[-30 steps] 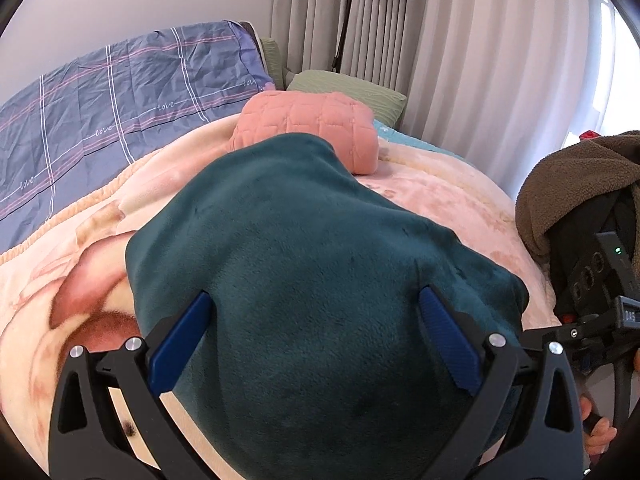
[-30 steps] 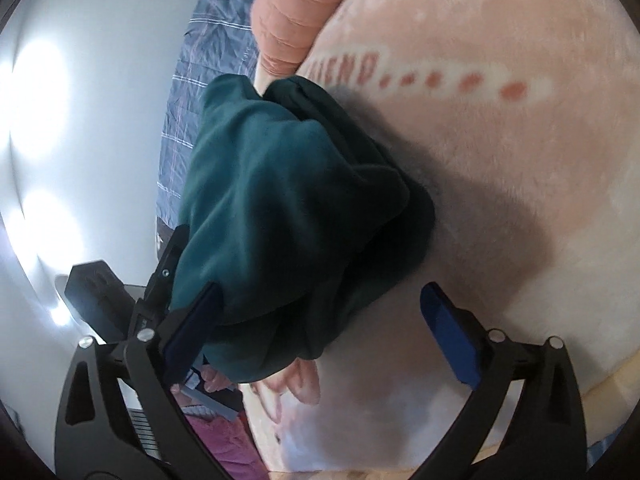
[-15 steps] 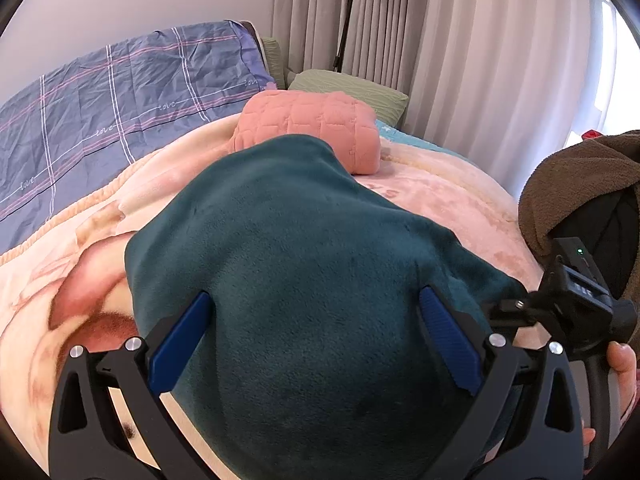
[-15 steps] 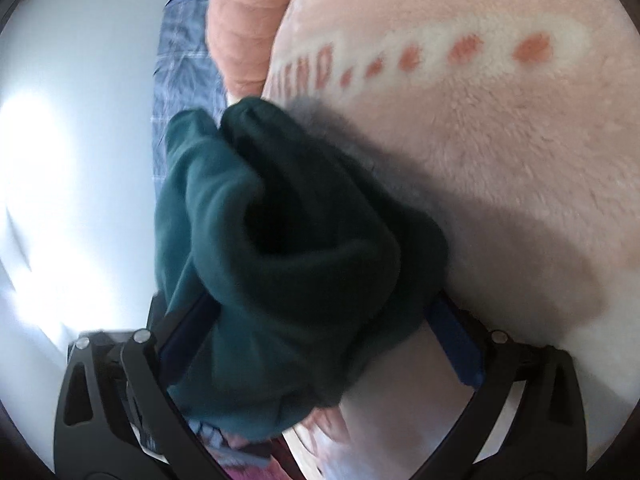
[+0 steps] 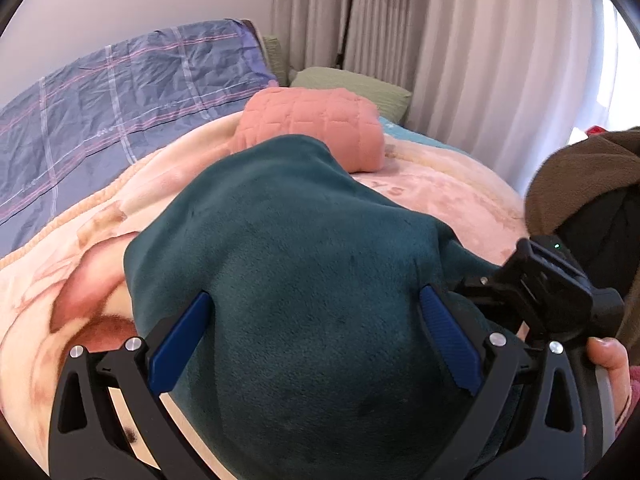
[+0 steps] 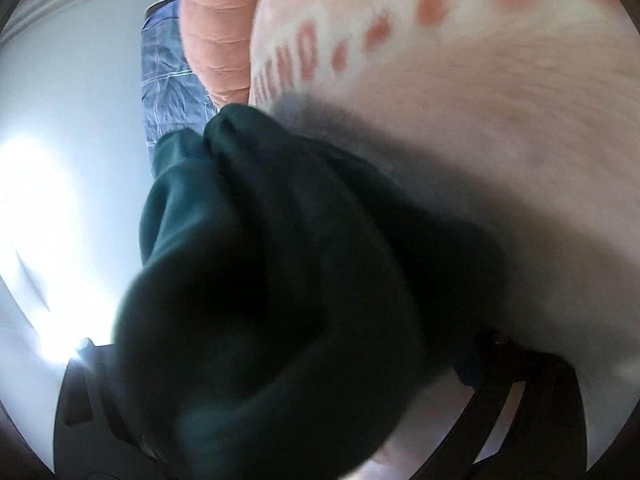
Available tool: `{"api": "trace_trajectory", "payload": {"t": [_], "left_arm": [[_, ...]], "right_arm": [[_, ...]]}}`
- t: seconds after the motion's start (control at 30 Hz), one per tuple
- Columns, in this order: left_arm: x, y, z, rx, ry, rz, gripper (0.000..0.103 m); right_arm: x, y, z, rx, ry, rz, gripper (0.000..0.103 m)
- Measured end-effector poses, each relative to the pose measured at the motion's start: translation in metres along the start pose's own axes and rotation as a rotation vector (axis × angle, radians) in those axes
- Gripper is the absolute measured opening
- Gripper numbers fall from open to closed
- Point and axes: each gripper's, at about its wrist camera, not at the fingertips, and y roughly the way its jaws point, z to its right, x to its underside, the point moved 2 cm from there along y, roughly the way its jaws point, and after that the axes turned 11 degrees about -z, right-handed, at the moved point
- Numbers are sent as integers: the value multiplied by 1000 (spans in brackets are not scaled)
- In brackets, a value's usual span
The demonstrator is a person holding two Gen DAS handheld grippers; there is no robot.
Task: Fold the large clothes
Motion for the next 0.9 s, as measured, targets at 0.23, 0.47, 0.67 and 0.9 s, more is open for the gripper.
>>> {"api": "trace_trajectory", "payload": {"t": [0.23, 0.47, 0.67, 0.9], "left_arm": [[3, -34, -31, 65, -90, 62, 102], [18, 23, -128, 295, -532, -57, 102], [14, 51, -146, 436, -537, -26, 102], [8, 55, -156, 471, -552, -82, 102]], "right_arm": [[12, -14, 5, -20, -94, -4, 91], [16, -15, 5, -19, -111, -18, 92], [11, -7, -3, -19, -125, -50, 95], [14, -4, -7, -2, -153, -43, 98]]}}
